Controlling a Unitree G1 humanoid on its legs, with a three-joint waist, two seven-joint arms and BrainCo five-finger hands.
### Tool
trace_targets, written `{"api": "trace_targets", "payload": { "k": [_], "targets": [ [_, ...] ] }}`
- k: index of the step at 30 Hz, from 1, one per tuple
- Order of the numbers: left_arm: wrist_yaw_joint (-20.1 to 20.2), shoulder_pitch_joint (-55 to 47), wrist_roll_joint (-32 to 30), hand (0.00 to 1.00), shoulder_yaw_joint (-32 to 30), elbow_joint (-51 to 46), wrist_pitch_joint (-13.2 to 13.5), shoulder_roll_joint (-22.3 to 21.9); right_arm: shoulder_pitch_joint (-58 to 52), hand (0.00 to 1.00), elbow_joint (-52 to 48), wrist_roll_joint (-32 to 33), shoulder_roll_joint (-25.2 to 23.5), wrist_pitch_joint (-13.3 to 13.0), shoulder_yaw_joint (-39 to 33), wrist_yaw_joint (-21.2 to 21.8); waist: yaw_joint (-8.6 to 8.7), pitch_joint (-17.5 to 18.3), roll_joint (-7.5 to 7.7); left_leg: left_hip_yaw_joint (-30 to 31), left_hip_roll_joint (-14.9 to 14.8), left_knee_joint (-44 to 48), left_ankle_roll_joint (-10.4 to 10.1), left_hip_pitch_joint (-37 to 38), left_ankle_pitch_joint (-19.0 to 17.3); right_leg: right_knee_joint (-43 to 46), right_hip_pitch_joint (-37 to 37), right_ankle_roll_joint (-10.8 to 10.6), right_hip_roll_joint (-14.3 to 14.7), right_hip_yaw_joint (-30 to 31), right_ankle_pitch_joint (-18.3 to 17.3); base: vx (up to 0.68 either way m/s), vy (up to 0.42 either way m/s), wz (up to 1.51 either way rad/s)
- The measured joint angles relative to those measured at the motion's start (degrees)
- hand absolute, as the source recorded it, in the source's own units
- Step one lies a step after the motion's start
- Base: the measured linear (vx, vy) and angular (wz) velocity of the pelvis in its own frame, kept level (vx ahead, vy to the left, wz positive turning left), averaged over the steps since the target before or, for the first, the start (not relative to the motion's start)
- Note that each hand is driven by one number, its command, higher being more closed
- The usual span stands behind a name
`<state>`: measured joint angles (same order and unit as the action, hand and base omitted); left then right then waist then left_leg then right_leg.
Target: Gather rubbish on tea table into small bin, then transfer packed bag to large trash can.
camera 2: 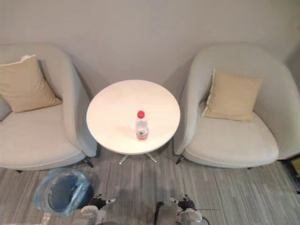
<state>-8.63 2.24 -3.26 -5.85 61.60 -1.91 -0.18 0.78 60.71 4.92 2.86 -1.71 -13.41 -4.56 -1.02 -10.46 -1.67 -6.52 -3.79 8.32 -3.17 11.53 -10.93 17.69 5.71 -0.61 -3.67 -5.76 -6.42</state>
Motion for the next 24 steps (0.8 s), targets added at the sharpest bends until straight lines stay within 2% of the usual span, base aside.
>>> {"api": "trace_targets", "payload": {
  "k": [2,3,5,6,7,9,10,11,12,13,15,19,24],
  "targets": [
    [0.04,0.07,-0.01,0.0,0.01,-0.22,0.03,-0.67,-0.39,0.0,-0.37,0.08,0.04,-0.05,-0.01,-0.13,0.19,-0.13,-0.25,0.49,-0.9,4.5,-0.02,-1.38,0.01,-1.92,-2.84,0.35,0.15,-1.45,-0.24,0.17,-0.145,0.3],
    [0.06,0.28,-0.03,0.0,0.01,-0.46,0.1,-0.9,-1.01,0.0,-0.93,0.09,-0.16,-0.05,0.1,-0.14,0.12,-0.33,0.14,0.74,-1.08,8.36,-0.06,-2.85,-0.01,-2.93,-4.26,0.58,-0.03,-2.25,-0.44,0.09,-0.117,0.41],
    [0.05,0.51,-0.03,0.0,0.02,-2.13,0.13,-1.39,-1.5,0.0,-1.34,0.25,-0.5,-0.21,0.28,-0.2,-0.46,-0.52,0.68,0.51,-1.77,18.55,-0.12,-7.85,0.03,-3.7,-5.66,0.56,-0.49,-3.31,-1.62,0.06,-0.083,0.37],
    [0.05,0.54,-0.02,0.0,0.01,-2.73,0.1,-1.74,-1.75,0.0,-1.35,0.38,-0.39,-0.28,0.44,-0.26,-0.58,-0.55,0.74,0.08,-2.66,24.11,-1.08,-10.86,0.63,-3.9,-6.02,0.8,-0.51,-3.65,-1.81,0.03,-0.014,0.13],
    [0.06,0.54,0.01,0.0,0.05,-3.2,0.33,-1.88,-1.91,0.0,-1.35,1.4,-0.32,-0.38,0.53,-0.48,-1.43,-0.82,1.24,-1.66,-3.63,27.75,-1.2,-12.84,-0.58,-4.11,-6.29,1.14,-0.75,-3.51,-2.06,0.04,0.008,0.04],
    [0.05,0.57,0.02,0.0,0.07,-3.77,0.3,-2.0,-1.92,0.0,-1.61,2.21,-0.33,-0.53,0.5,-0.66,-1.54,-0.83,1.13,-2.6,-4.14,25.1,-1.11,-13.67,-3.96,-4.48,-7.04,1.02,-1.08,-3.52,-2.14,0.03,0.06,-0.01],
    [0.02,0.61,0.02,0.0,0.16,-3.9,0.3,-1.99,-1.97,0.0,-1.62,2.47,-0.37,-0.56,0.52,-0.7,-1.54,-0.92,1.27,-2.39,-3.64,19.77,-0.98,-13.58,-4.22,-4.46,-7.39,0.45,-1.7,-3.37,-2.43,0.01,0.101,-0.02],
    [0.0,0.57,0.01,0.0,0.25,-3.89,0.3,-2.01,-1.96,0.0,-1.79,2.51,-0.35,-0.58,0.57,-0.74,-1.53,-0.9,1.21,-2.19,-3.41,15.63,-0.85,-13.47,-3.82,-4.27,-7.62,-0.08,-1.93,-3.28,-2.67,0.01,0.165,-0.03],
    [0.0,0.36,0.01,0.0,0.36,-3.79,0.29,-2.17,-2.26,0.0,-2.33,2.5,-0.16,-0.58,0.66,-0.76,-1.48,-0.55,0.62,-1.31,-3.09,9.47,-0.93,-13.13,-0.58,-3.58,-7.55,-1.17,-1.79,-3.2,-3.35,0.02,0.163,-0.03],
    [0.01,0.27,0.01,0.0,0.55,-3.68,0.28,-2.35,-2.58,0.0,-2.54,2.5,-0.06,-0.65,0.85,-0.84,-1.5,-0.14,0.14,-0.35,-2.85,7.71,-1.81,-13.11,1.59,-2.5,-6.77,-2.08,-1.7,-2.26,-3.99,0.01,0.201,-0.11],
    [-0.1,-0.02,-0.06,0.0,0.8,-3.54,-0.01,-1.14,-2.7,0.0,-3.01,2.33,-0.67,-0.56,2.64,-1.1,-1.6,1.09,1.92,-2.75,-0.94,5.15,-0.57,-11.43,1.54,-4.05,-7.6,-3.79,-3.29,-0.31,-3.41,0.07,0.212,-0.24],
    [-0.11,-0.62,-0.14,0.0,2.71,-2.87,0.03,-0.46,-3.28,0.0,-3.63,2.19,-1.11,-0.75,4.08,-1.09,-1.51,2.32,2.96,-4.9,1.92,0.39,0.75,-7.79,2.88,-5.84,-7.93,-5.03,-5.45,1.17,-2.75,0.12,0.159,-0.26],
    [-0.16,-0.44,-1.2,0.0,5.28,-1.32,0.01,-0.03,-3.53,0.0,-5.23,1.55,-1.02,-0.94,4.8,-1.9,-0.95,3.2,2.23,-3.53,3.65,-1.51,1.3,-6.45,3.36,-9.53,-10.8,-6.02,-6.5,0.14,-2.13,0.11,0.077,0.11]
  ]
}}
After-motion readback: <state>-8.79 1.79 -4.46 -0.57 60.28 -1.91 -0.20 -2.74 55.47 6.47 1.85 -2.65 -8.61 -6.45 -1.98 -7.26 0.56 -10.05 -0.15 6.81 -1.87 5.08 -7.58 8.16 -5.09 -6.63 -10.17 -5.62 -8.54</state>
